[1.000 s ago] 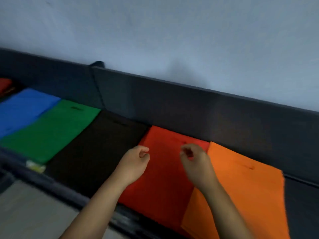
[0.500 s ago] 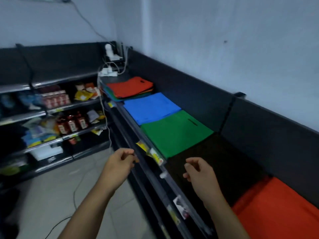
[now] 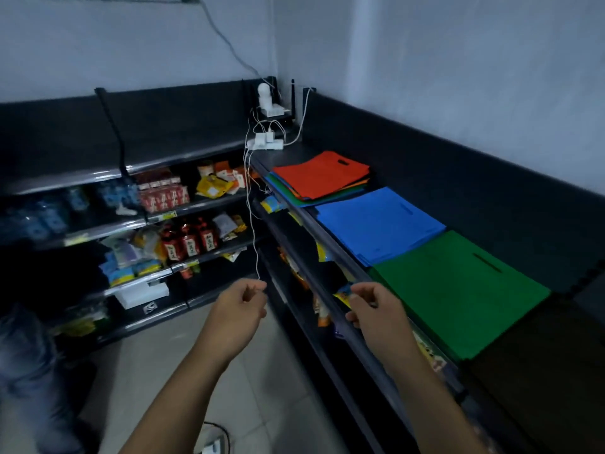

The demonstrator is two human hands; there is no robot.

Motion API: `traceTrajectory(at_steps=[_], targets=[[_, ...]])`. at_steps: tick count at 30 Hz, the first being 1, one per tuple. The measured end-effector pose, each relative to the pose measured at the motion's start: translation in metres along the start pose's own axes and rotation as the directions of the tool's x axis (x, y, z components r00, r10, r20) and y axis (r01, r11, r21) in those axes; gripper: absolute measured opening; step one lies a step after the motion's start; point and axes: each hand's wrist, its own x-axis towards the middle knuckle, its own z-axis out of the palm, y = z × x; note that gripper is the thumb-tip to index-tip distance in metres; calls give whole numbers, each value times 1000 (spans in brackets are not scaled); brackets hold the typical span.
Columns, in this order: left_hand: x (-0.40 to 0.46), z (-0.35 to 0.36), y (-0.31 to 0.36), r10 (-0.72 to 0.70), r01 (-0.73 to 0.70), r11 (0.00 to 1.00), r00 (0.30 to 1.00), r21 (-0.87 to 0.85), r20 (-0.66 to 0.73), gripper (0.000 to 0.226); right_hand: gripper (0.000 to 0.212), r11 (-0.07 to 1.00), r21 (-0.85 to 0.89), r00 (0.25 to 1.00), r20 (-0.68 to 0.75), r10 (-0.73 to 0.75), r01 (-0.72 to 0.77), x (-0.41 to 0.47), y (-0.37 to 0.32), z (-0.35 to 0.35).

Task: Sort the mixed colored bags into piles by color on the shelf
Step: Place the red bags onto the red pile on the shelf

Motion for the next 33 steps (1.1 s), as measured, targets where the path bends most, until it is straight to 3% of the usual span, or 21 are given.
traceTrajectory(at_steps=[7,18,22,27,33], targets=[[95,2,-4,23,-24,1000,998,13,57,14,9,995,61,991,-107,79,-73,94,-7,36],[287,-2,28,126,-144,968,987,207,100,13,11,999,26,994,-103,31,-29,307,-58,83],[343,6,40,190,-209,953,976,217,106,14,14,995,49,987,-131,98,-92,365,-68,80],[410,22,63,310,-361,875,930,324,198,18,27,988,57,965,-217,150,-140,415,-64,71],[535,60,94,395,-530,752,838,392,376,48,49,971,132,894,-380,236,-201,473,-48,57]])
